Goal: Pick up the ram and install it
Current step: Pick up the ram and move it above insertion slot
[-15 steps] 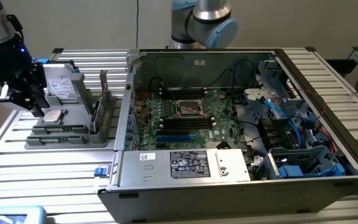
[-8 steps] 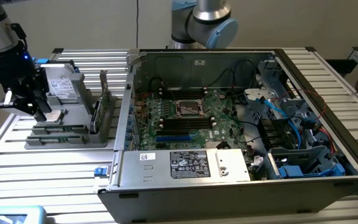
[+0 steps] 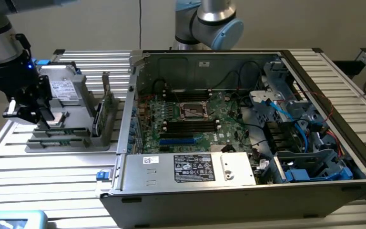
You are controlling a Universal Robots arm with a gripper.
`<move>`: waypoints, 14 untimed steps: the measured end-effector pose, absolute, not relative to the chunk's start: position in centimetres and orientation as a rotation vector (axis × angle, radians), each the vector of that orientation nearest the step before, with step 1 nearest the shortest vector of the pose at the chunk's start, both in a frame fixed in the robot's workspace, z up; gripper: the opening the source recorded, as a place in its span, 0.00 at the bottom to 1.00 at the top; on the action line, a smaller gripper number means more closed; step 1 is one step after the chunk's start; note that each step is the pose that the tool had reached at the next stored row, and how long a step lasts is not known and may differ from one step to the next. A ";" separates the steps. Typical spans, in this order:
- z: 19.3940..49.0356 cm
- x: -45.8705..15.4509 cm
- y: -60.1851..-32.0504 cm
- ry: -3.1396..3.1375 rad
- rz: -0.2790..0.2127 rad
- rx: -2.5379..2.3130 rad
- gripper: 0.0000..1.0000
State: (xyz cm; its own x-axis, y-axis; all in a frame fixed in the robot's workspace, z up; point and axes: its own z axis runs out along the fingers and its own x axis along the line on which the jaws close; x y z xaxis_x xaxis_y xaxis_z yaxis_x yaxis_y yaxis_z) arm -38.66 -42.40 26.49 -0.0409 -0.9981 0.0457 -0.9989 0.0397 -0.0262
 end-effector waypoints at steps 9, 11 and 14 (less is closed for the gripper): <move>24.9 -38.3 -42.6 -2.263 0.074 2.164 0.36; 24.7 -38.3 -42.7 -2.268 0.072 2.164 0.36; 24.4 -38.3 -42.7 -2.277 0.067 2.164 0.36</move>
